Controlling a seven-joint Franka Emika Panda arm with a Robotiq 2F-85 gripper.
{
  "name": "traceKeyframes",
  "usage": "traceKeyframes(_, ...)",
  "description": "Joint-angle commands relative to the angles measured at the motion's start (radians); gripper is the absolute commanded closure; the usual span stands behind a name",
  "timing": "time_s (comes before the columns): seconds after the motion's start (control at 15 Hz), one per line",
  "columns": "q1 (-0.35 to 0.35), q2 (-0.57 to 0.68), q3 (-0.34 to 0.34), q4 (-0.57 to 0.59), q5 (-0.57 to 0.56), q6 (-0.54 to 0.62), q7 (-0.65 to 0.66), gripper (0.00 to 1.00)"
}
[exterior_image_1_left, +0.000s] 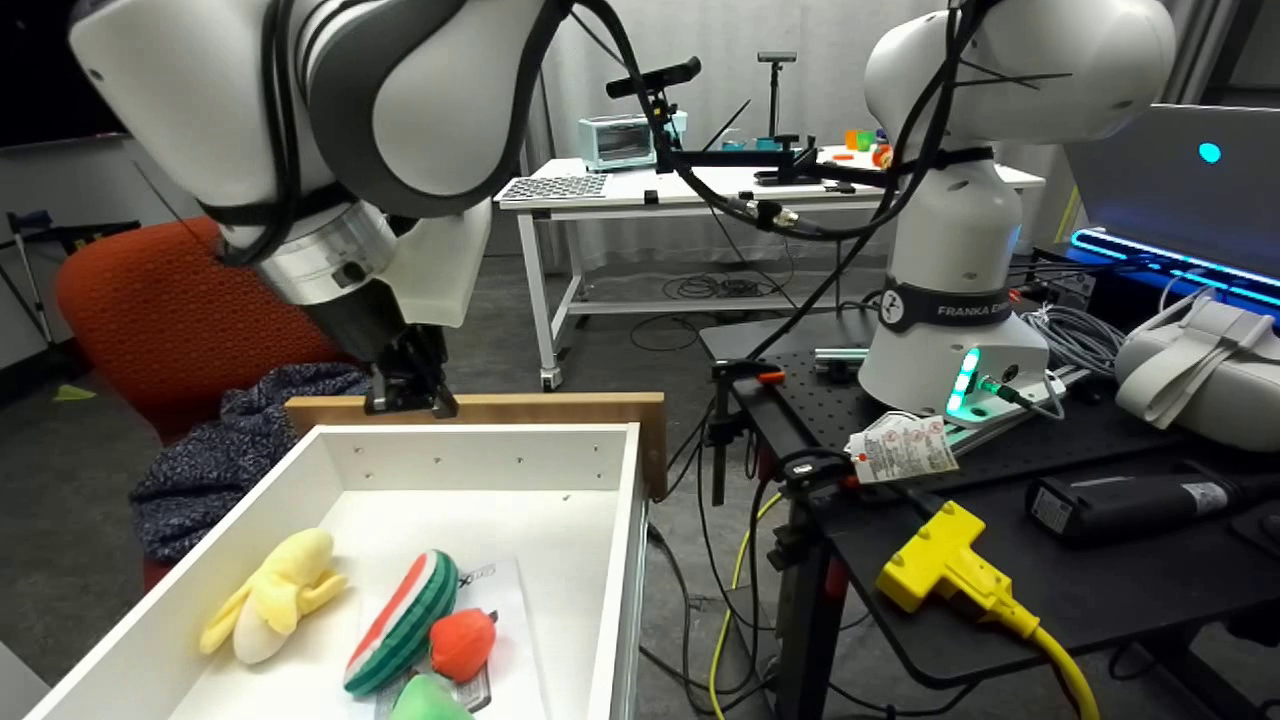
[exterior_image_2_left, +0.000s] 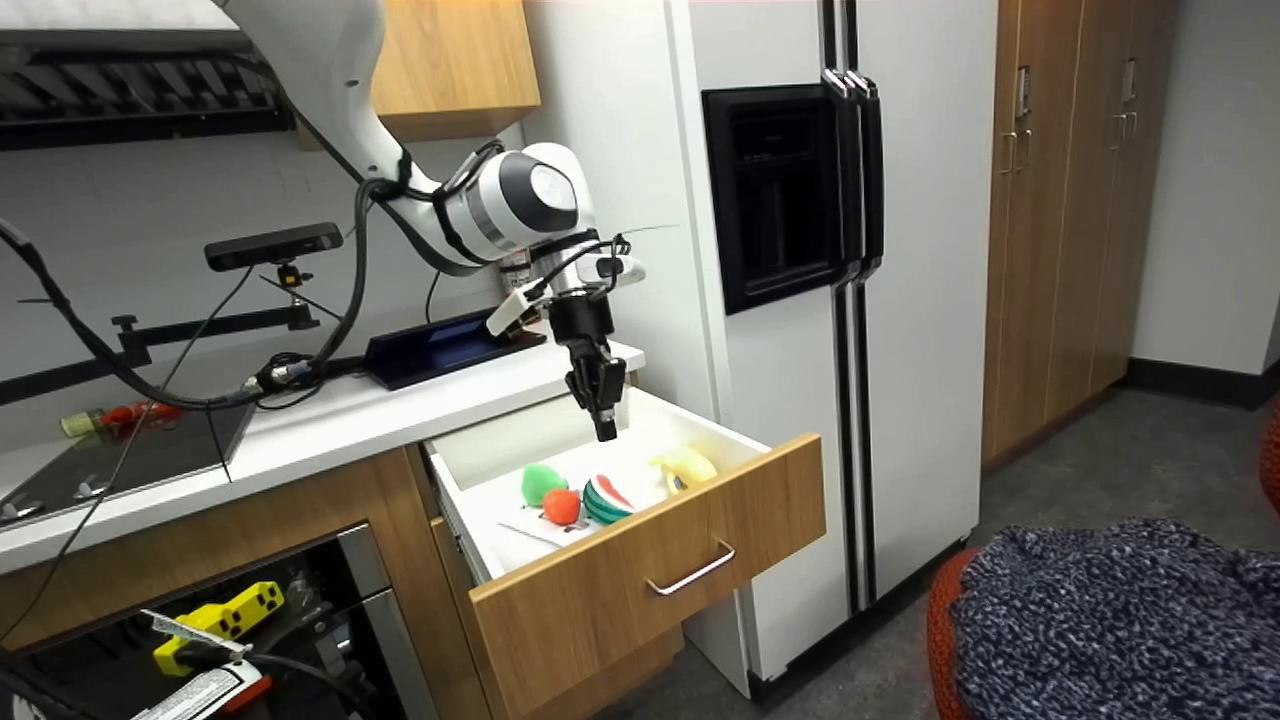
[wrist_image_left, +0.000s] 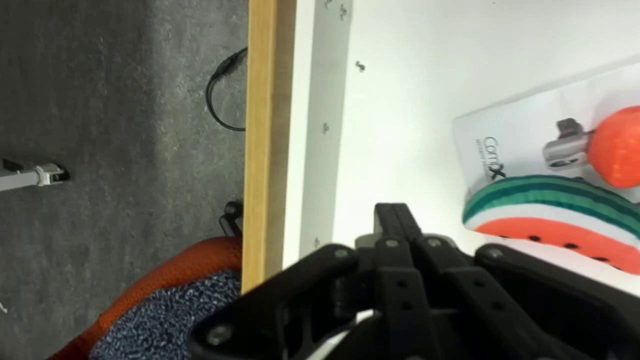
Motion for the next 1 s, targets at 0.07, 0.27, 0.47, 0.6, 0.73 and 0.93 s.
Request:
traceKeyframes(0.07, 0.003, -0.130, 0.080, -0.060, -0.005, 0.049, -0.047, 1.00)
traceKeyframes(0.27, -0.010, -0.160, 0.122, -0.067, -0.002, 0.106, -0.116, 1.00)
traceKeyframes(0.47, -0.019, -0.182, 0.143, -0.082, 0.006, 0.161, -0.188, 0.68)
traceKeyframes(0.6, -0.023, -0.188, 0.149, -0.091, 0.009, 0.191, -0.229, 0.52)
traceKeyframes(0.73, -0.025, -0.191, 0.151, -0.098, 0.008, 0.219, -0.265, 0.36)
traceKeyframes(0.93, -0.028, -0.195, 0.150, -0.111, 0.009, 0.253, -0.303, 0.15)
